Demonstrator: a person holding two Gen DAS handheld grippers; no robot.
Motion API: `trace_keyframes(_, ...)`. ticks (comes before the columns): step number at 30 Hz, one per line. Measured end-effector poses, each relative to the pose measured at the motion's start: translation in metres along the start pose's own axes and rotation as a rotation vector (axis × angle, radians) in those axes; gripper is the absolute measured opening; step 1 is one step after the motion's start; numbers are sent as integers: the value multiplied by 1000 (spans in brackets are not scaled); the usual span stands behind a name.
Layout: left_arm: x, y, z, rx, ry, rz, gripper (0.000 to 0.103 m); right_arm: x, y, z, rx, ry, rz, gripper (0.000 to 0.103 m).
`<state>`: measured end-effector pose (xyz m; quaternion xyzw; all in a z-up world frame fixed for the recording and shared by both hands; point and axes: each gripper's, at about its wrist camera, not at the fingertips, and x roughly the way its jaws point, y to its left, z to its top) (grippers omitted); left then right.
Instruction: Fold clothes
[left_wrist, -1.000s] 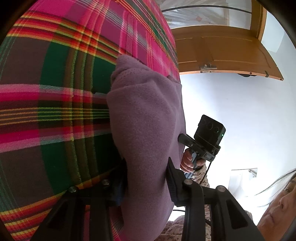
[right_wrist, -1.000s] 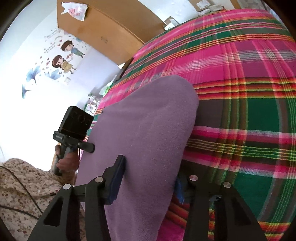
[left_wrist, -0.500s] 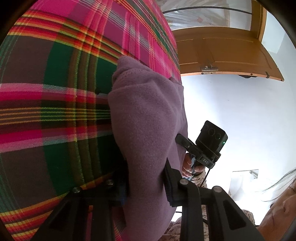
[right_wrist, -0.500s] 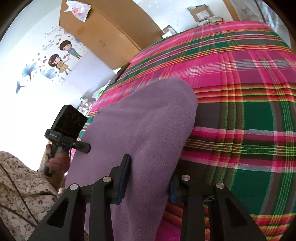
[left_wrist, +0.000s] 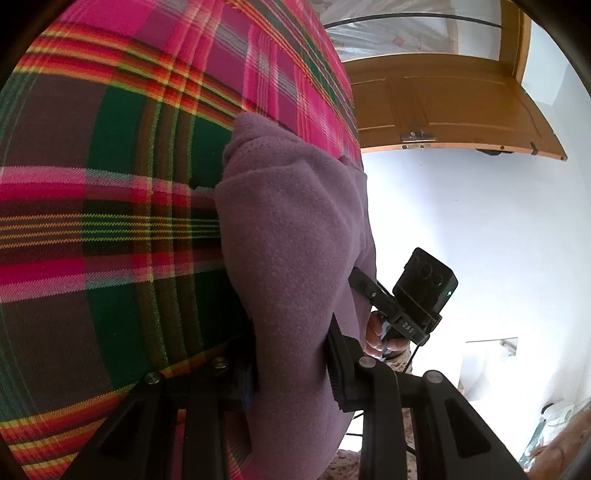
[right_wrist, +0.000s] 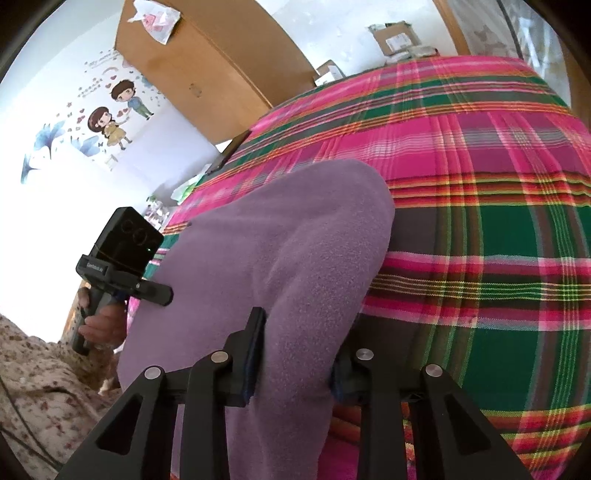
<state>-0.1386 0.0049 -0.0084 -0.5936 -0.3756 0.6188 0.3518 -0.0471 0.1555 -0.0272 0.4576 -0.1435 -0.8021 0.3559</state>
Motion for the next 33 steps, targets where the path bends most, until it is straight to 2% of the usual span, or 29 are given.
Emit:
trace_keyframes(11,2,-6,8,24,3,28,32,-5,11,-4,25,-52,-40,23)
trace_keyframes(21,-4,-25,22,88,-20,23,31,-18,23,-3,51,-107,-30,21)
trace_keyframes(33,-25,-44,56,139,-88,33,31,-19,50,35,10,-162,-9,21)
